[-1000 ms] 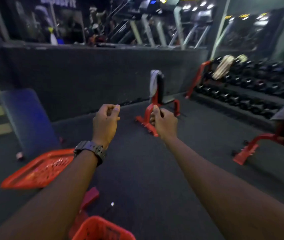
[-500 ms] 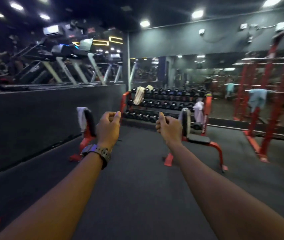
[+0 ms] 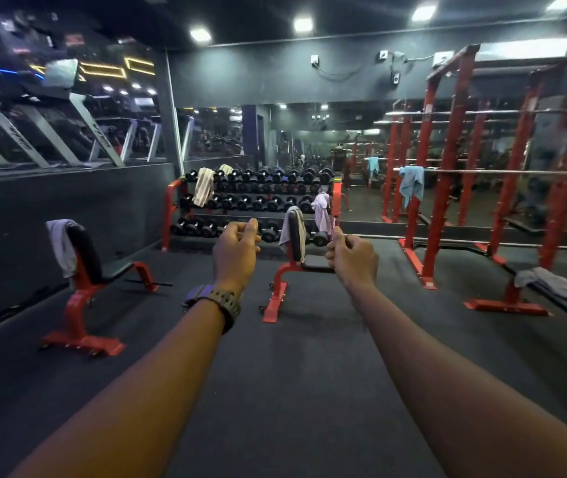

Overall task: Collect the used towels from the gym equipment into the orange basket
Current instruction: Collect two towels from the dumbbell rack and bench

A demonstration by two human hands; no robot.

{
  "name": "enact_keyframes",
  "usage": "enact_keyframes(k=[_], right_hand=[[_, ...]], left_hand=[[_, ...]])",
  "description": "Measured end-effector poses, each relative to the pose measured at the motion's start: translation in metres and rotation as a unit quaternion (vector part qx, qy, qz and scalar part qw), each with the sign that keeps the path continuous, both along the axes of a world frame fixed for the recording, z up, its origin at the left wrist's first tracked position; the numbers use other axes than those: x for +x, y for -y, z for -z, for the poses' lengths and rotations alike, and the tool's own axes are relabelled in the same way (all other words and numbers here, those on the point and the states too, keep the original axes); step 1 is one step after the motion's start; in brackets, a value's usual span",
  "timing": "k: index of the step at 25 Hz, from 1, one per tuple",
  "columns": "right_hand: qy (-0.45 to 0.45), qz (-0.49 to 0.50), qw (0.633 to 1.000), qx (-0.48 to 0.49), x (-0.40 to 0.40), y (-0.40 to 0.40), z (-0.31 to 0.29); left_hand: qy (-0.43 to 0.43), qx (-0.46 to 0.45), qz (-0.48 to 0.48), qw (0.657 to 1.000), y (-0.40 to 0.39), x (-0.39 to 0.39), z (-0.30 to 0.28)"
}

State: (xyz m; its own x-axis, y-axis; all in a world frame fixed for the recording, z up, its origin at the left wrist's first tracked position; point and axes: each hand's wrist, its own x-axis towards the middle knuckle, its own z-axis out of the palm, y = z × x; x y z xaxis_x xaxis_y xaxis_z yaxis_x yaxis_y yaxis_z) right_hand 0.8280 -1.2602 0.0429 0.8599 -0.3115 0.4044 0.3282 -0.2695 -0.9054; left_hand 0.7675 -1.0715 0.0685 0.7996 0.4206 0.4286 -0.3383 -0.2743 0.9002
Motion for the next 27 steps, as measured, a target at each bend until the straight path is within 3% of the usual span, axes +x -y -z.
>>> enact_keyframes(k=[6, 12, 21, 27], right_hand=[[0.0, 0.013, 1.0, -0.018, 0.037, 0.029, 0.0], [-0.006, -0.007, 1.0, -0.027, 0.125, 0.018, 0.002], [-0.004, 0.011, 1.0, -0.027, 0.332, -0.016, -0.016], [-0.009, 0.024, 0.999, -0.023, 0.488, -0.023, 0.002]], left_hand=[[0.01, -0.009, 0.008, 1.0, 0.023, 0.044, 0.0], [0.027, -0.01, 0.018, 0.999, 0.018, 0.135, 0.004], [0.02, -0.014, 0.047, 0.999, -0.018, 0.346, -0.009], [0.005, -0.01, 0.059, 0.998, -0.023, 0.502, 0.007]])
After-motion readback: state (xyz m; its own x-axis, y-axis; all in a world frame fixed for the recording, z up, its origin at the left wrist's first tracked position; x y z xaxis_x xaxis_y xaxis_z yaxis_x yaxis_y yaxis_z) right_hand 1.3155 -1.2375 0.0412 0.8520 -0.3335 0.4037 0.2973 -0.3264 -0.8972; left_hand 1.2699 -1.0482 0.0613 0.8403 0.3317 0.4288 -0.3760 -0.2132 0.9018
